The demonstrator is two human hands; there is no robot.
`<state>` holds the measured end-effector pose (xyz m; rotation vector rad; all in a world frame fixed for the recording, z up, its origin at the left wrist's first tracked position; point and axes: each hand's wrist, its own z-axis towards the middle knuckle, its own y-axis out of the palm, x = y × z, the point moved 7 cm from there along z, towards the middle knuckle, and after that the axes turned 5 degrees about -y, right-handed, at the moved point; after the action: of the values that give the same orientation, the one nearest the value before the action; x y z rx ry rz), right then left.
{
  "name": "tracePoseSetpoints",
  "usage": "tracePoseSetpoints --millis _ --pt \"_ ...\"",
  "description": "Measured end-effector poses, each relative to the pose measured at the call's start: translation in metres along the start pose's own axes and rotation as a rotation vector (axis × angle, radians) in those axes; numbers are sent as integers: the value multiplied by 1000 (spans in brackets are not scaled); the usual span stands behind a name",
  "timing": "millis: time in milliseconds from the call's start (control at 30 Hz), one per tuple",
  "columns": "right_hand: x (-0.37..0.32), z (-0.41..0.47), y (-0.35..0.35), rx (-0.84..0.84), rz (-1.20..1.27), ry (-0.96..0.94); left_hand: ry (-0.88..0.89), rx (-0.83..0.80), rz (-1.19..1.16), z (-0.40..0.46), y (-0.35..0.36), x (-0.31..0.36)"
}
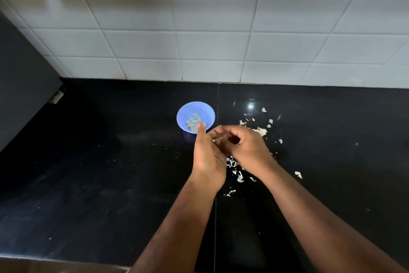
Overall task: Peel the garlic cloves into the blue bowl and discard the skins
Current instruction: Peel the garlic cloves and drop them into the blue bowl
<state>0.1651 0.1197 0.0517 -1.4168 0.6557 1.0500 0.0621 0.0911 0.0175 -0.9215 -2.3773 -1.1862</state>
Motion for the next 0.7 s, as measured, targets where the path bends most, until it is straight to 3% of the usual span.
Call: tracePoseSetpoints --millis 67,200,400,533,700 --pt "4 -6 -7 35 -87 -30 -20 -31 -7 -2 10 -7" --pt "14 -14 -30 118 -10 55 -62 -118 52 -7 27 -20" --pt "22 -24 -55 216 467 207 120 4 400 -8 27 -29" --pt "31 -29 -64 325 587 285 125 -8 381 -9 35 -34" --pt "38 -31 -66 302 622 348 162 -33 359 -8 40 -32"
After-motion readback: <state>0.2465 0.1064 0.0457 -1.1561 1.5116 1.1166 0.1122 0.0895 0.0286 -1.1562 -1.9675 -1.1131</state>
